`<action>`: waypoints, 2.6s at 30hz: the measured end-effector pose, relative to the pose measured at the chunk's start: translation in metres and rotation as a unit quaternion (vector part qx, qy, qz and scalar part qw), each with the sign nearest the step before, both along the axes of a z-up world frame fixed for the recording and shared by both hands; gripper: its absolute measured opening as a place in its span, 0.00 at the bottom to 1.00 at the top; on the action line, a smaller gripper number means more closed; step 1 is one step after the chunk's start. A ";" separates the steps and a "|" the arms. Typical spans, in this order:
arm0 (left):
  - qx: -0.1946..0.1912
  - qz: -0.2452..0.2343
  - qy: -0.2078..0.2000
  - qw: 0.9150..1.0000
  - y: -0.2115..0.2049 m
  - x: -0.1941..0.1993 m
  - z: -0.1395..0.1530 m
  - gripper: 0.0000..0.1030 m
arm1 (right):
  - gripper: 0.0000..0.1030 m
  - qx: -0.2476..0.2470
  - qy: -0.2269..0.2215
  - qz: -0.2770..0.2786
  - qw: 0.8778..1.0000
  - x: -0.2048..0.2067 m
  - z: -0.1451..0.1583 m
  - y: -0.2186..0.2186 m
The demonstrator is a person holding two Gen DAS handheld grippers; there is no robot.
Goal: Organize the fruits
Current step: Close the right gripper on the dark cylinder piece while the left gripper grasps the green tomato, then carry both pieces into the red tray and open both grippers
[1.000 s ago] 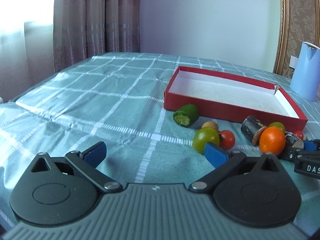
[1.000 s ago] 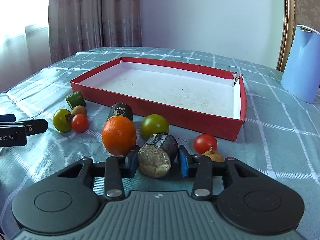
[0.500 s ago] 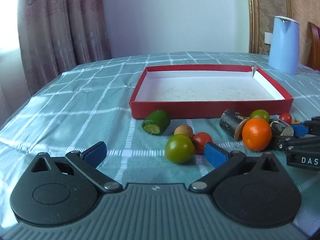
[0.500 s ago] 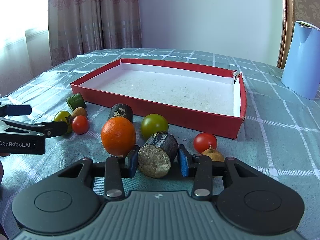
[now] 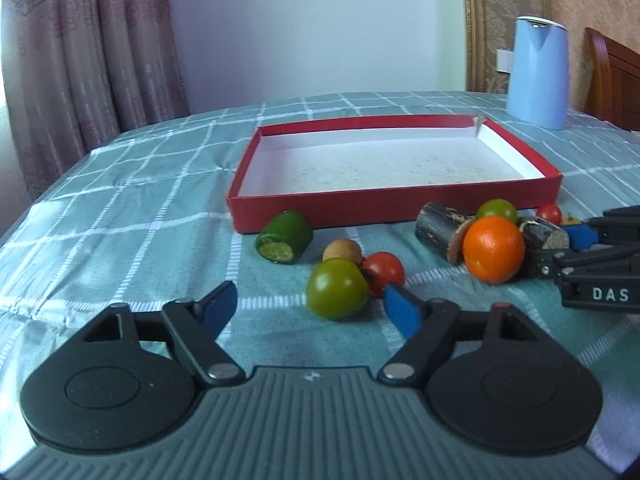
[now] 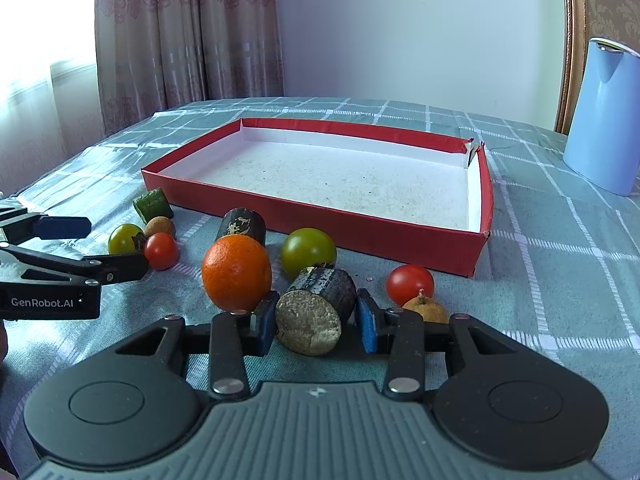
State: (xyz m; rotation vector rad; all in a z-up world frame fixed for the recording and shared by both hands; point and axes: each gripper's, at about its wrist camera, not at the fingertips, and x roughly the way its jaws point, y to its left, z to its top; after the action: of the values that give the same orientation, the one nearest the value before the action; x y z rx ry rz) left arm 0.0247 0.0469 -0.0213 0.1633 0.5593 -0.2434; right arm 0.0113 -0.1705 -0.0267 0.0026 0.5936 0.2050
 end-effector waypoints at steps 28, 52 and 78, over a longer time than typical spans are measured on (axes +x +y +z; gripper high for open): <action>-0.047 -0.026 -0.040 0.998 0.005 -0.001 0.032 0.30 | 0.38 -0.004 -0.036 -0.010 0.999 -0.014 0.018 -0.014; -0.022 0.070 0.017 0.997 -0.030 0.158 0.021 0.31 | 0.38 -0.060 0.027 -0.099 0.993 0.142 0.010 -0.043; -0.016 0.068 -0.061 0.996 -0.025 0.119 0.025 0.88 | 0.69 -0.017 -0.037 -0.106 0.993 0.111 0.023 -0.057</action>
State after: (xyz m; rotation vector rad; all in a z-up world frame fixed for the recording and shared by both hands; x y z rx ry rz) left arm 0.1435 0.0215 0.0040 0.1074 0.4427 -0.1090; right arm 0.1219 -0.2271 -0.0040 0.0249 0.5184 -0.0119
